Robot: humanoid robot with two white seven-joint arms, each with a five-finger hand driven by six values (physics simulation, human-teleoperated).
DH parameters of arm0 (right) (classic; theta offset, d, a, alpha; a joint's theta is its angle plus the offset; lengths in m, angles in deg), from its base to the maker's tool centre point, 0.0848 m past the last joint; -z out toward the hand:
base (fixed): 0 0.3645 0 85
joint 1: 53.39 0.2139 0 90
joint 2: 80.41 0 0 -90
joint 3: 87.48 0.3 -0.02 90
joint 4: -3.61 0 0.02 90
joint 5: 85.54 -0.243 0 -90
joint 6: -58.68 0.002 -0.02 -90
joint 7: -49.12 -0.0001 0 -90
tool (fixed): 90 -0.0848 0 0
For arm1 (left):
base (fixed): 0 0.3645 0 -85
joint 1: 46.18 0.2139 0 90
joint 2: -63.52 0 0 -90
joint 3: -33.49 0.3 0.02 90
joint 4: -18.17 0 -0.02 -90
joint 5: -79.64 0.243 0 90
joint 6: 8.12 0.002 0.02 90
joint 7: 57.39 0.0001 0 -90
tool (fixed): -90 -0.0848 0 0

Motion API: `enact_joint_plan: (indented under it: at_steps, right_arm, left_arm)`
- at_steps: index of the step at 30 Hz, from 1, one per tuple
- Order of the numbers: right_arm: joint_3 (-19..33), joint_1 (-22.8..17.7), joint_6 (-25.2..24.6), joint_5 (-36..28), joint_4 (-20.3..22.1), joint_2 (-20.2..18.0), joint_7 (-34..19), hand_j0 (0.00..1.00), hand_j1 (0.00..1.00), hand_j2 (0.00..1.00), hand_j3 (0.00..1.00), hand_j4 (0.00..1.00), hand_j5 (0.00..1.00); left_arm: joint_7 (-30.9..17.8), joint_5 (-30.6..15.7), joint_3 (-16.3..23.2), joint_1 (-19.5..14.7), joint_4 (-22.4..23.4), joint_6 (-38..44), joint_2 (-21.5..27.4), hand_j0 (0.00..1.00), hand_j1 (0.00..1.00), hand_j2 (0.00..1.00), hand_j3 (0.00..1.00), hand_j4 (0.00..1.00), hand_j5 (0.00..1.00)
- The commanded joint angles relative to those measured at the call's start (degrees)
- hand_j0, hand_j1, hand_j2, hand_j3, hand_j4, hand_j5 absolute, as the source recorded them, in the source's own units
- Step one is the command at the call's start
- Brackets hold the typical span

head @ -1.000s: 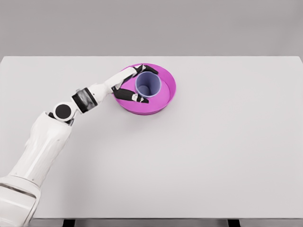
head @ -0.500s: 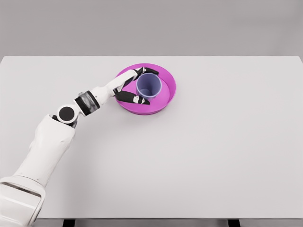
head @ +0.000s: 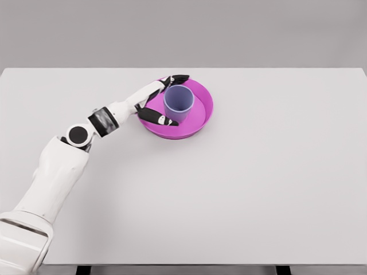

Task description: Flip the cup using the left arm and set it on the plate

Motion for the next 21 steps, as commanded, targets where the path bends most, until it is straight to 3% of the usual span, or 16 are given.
enact_joint_plan:
  at_steps: [1,19,21]
  right_arm:
    - [0.0,0.0,0.0,0.0,0.0,0.0,-0.01,1.0,1.0,1.0,1.0,1.0,1.0]
    - [0.0,0.0,0.0,0.0,0.0,0.0,-0.01,1.0,1.0,1.0,1.0,1.0,1.0]
    - [0.0,0.0,0.0,0.0,0.0,0.0,-0.01,1.0,1.0,1.0,1.0,1.0,1.0]
  left_arm:
    - [0.01,-0.46,-0.11,0.0,-0.1,0.09,0.31,1.0,1.0,1.0,1.0,1.0,1.0]
    - [-0.07,-0.46,-2.58,-0.35,-0.71,0.09,3.48,1.0,1.0,1.0,1.0,1.0,1.0]
    - [-0.16,-0.55,-3.89,0.0,-1.15,0.09,6.11,1.0,1.0,1.0,1.0,1.0,1.0]
